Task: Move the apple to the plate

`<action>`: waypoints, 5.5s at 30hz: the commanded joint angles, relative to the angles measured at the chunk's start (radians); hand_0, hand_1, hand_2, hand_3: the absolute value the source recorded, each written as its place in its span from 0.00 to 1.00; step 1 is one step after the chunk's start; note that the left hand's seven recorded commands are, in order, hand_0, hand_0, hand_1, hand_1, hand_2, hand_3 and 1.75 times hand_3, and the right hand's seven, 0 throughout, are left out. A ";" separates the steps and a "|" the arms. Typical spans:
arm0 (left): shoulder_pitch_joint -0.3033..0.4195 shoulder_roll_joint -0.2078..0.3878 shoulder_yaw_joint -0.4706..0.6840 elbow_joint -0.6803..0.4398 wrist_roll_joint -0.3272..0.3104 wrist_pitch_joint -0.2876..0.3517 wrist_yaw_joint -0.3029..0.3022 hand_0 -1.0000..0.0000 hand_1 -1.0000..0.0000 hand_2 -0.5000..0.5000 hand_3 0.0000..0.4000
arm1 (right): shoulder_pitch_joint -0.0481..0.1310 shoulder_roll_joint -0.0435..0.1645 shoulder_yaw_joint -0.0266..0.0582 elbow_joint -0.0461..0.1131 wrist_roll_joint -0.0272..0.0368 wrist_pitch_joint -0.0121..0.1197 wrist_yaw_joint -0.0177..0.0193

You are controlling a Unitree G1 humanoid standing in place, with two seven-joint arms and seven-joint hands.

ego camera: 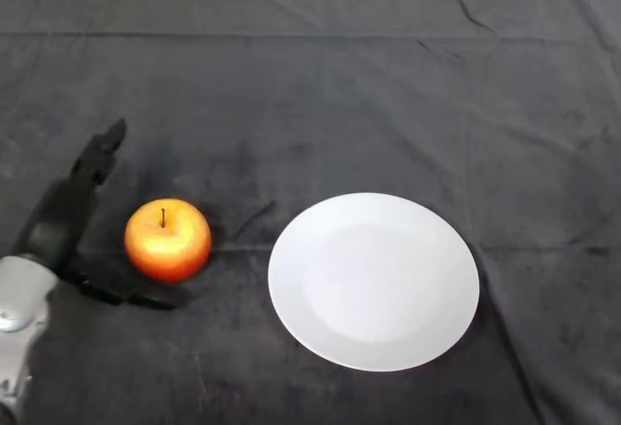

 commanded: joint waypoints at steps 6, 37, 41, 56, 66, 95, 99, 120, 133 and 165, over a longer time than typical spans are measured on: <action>-0.079 -0.030 -0.039 0.085 0.030 -0.056 0.072 1.00 1.00 0.50 0.00 | -0.040 -0.023 -0.0061 -0.017 0.0212 -0.004 -0.0007; -0.089 -0.123 -0.102 -0.077 0.053 -0.021 0.253 0.00 0.00 0.50 1.00 | -0.041 -0.024 -0.0066 -0.013 0.0220 -0.004 0.0007; -0.055 -0.135 -0.154 -0.168 0.055 0.002 0.261 0.00 0.00 0.50 1.00 | -0.040 -0.023 -0.0063 -0.014 0.0219 -0.004 0.0003; -0.010 -0.131 -0.345 -0.268 0.016 0.027 0.235 0.00 0.00 0.50 1.00 | -0.038 -0.021 -0.0049 -0.019 0.0215 -0.005 -0.0014; -0.023 -0.137 -0.446 -0.259 -0.030 0.050 0.225 0.00 0.00 0.50 1.00 | -0.038 -0.021 -0.0045 -0.020 0.0216 -0.005 -0.0020; -0.051 -0.123 -0.595 -0.233 -0.124 0.048 0.213 0.00 0.10 0.45 1.00 | -0.038 -0.022 -0.0046 -0.019 0.0226 -0.004 -0.0020; -0.056 -0.122 -0.603 -0.226 -0.125 0.048 0.214 0.02 1.00 0.01 0.98 | -0.038 -0.022 -0.0046 -0.019 0.0227 -0.004 -0.0019; -0.081 -0.098 -0.579 -0.235 -0.142 0.077 0.220 1.00 1.00 0.50 0.00 | -0.039 -0.022 -0.0047 -0.018 0.0229 -0.004 -0.0015; -0.076 -0.025 -0.450 -0.277 -0.159 0.065 0.245 1.00 1.00 0.50 0.00 | -0.039 -0.022 -0.0045 -0.018 0.0229 -0.004 -0.0016; -0.007 0.208 0.015 -0.228 -0.231 0.005 0.354 1.00 1.00 0.50 0.00 | -0.038 -0.021 -0.0038 -0.020 0.0230 -0.004 -0.0023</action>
